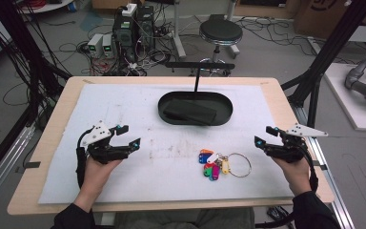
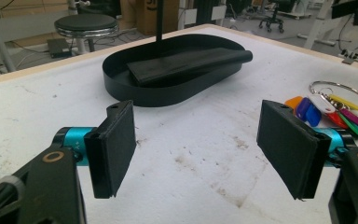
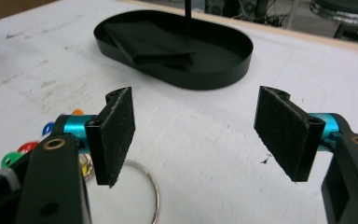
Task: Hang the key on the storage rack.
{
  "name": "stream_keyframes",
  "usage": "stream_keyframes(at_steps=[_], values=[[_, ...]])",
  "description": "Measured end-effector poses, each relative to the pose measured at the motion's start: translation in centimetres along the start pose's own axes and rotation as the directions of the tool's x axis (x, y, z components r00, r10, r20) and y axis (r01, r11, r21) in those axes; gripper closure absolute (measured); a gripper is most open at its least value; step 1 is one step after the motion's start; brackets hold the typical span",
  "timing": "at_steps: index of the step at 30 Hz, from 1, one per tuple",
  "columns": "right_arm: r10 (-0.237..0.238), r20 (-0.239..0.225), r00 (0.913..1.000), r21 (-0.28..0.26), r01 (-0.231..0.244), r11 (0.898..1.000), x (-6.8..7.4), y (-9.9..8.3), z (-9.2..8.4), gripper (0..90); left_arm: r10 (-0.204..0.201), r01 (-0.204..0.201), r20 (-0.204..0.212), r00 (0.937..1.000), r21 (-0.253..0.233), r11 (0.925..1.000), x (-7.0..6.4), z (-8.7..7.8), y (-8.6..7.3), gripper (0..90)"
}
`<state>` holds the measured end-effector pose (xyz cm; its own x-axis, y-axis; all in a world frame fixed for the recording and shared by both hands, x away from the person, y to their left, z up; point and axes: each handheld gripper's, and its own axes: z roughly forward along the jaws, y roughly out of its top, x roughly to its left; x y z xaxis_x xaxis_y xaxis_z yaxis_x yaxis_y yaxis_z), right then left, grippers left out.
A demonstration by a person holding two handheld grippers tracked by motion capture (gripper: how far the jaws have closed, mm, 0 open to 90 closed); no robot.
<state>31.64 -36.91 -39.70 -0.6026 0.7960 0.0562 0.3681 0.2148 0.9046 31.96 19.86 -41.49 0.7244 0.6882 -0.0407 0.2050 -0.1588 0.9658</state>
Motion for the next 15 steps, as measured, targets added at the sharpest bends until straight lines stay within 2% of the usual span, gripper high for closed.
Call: stream_keyframes(at_steps=[5,7,11,15], values=[[0.016,-0.016,0.9997,0.046,-0.015,0.999,0.7,-1.3,-0.2,31.6,-0.002,0.002,0.004,1.0,0.007,1.0,0.0,0.1,-0.1,28.1],[0.0,-0.026,0.9997,0.076,0.002,0.997,1.0,-1.7,-0.1,42.0,0.001,-0.001,0.004,1.0,0.009,1.0,0.0,0.2,-0.1,28.1],[-0.015,-0.039,0.9991,0.149,0.021,0.989,1.3,-2.4,0.9,54.5,0.003,-0.003,0.01,0.9999,0.009,1.0,-0.1,0.3,0.0,28.1],[-0.016,-0.048,0.9987,0.22,0.026,0.975,1.5,-2.9,2.1,62.6,0.004,-0.004,0.013,0.9999,0.012,0.9999,-0.2,0.3,-0.1,28.1]])
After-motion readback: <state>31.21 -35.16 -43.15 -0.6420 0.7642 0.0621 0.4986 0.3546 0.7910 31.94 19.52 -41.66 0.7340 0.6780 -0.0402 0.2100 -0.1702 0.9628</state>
